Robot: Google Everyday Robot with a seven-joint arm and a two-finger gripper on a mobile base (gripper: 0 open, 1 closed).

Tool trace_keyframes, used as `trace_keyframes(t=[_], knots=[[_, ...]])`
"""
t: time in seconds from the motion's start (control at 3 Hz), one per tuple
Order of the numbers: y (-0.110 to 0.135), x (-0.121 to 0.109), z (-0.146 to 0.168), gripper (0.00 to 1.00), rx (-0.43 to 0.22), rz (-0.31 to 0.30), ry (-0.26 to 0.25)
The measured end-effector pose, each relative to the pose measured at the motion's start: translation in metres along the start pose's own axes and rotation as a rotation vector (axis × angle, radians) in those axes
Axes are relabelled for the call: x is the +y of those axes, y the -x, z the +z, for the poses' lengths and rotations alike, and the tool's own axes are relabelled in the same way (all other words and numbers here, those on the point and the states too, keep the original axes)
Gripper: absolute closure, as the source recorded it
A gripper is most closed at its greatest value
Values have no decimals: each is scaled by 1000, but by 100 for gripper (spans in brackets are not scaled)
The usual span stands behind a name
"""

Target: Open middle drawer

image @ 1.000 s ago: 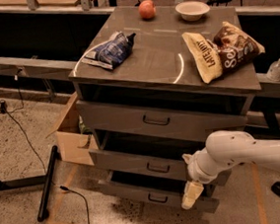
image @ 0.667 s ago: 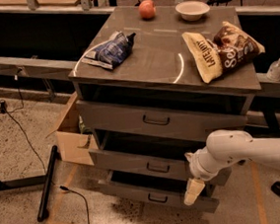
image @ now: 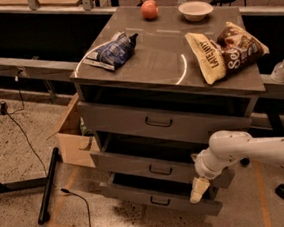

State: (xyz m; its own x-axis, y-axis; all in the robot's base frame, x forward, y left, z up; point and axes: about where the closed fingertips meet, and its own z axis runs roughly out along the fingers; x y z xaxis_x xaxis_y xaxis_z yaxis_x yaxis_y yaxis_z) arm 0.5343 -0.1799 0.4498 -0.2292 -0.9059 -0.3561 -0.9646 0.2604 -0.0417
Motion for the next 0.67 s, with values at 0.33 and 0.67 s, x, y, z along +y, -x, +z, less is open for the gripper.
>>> trace_keyframes(t=[0.33, 0.67], knots=[[-11, -9, 15, 17, 12, 8, 17], [-19, -9, 27, 41, 11, 13, 49]])
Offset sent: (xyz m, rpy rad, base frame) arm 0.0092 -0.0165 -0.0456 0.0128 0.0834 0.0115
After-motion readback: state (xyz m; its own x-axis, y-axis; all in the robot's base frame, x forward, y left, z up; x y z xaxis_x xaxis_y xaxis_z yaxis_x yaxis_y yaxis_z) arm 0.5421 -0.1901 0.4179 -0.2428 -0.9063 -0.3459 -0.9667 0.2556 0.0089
